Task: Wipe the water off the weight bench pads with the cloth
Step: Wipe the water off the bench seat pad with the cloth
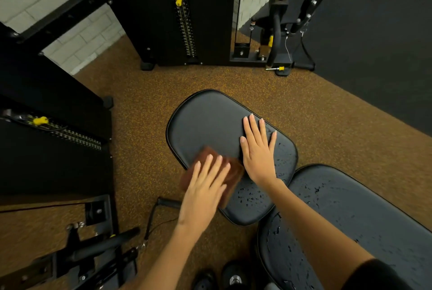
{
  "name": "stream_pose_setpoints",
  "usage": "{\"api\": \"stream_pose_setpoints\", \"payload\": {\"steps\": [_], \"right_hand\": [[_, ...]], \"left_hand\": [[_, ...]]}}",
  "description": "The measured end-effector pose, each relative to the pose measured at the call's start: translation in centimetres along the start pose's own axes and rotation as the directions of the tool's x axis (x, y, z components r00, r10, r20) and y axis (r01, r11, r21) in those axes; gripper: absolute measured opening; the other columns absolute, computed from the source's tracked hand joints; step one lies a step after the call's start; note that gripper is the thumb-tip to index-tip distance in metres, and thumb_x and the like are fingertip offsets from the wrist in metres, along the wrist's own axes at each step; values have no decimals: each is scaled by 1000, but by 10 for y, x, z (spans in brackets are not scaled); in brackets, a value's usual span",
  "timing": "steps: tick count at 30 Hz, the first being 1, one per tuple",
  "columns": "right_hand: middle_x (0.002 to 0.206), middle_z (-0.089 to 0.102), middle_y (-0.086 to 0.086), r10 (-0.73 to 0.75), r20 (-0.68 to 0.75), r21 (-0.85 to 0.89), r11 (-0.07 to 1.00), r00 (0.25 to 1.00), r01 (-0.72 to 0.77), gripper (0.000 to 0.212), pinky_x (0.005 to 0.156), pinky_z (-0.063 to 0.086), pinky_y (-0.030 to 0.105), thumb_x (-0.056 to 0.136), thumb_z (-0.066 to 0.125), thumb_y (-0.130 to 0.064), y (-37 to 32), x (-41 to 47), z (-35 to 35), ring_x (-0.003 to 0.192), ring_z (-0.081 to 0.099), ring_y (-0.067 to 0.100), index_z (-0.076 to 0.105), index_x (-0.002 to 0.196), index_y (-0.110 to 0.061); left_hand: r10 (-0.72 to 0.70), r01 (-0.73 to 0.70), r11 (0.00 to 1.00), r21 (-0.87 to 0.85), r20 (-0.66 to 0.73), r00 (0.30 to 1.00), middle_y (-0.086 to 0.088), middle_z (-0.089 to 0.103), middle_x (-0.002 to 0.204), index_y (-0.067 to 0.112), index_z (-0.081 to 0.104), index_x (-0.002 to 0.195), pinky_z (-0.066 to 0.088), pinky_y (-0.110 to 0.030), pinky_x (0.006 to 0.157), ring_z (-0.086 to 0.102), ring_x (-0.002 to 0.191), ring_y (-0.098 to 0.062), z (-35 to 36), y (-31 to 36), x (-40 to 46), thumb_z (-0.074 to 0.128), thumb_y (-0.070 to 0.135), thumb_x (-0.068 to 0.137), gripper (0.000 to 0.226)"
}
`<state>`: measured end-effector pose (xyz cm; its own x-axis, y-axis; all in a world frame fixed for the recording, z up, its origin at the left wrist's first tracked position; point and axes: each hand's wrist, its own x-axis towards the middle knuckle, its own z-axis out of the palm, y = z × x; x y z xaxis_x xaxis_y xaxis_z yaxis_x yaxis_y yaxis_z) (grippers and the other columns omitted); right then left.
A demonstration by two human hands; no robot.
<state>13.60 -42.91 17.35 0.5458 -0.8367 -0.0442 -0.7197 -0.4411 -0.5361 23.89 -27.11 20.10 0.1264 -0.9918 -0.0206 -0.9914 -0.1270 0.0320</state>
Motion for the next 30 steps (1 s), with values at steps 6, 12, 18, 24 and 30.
{"api": "stream_pose_setpoints", "payload": {"steps": [6,12,18,24,30], "right_hand": [[159,-3,-17,-7,14,38,999,1000,6,58,116,-18,42,100,7,-48,2,1,-3,148,-12,9,7,155,-30],[160,-2,-15,-6,13,30,1000,1000,6,58,117,-17,44,100,7,-48,2,0,-3,148,-12,10,9,155,-29],[158,-6,-18,-4,24,34,999,1000,4,58,116,-19,41,99,6,-48,0,0,-4,147,-14,9,6,154,-31],[159,-4,-17,-5,31,32,999,1000,4,59,116,-18,42,99,6,-49,1,1,-3,148,-13,10,8,155,-30],[159,-3,-17,-13,30,42,999,999,12,59,117,-16,44,99,6,-49,3,2,-4,148,-12,10,9,155,-30]], "left_hand": [[265,-272,952,140,70,962,-6,27,154,23,30,147,17,-44,115,25,143,-26,-4,-43,9,25,33,98,51],[-55,55,998,9,-16,998,-9,37,150,20,38,143,28,-50,113,32,140,-29,-13,-27,20,60,20,89,58],[122,-119,992,-42,79,989,-5,41,147,22,47,137,18,-46,114,31,139,-26,1,23,-8,67,30,83,58],[334,-336,942,-11,129,934,0,39,149,28,46,138,19,-41,118,30,141,-20,-4,-21,-14,69,28,83,60],[145,-141,986,-90,36,989,-4,35,152,26,44,141,22,-46,115,24,144,-25,-12,-47,0,38,28,96,46]]}}
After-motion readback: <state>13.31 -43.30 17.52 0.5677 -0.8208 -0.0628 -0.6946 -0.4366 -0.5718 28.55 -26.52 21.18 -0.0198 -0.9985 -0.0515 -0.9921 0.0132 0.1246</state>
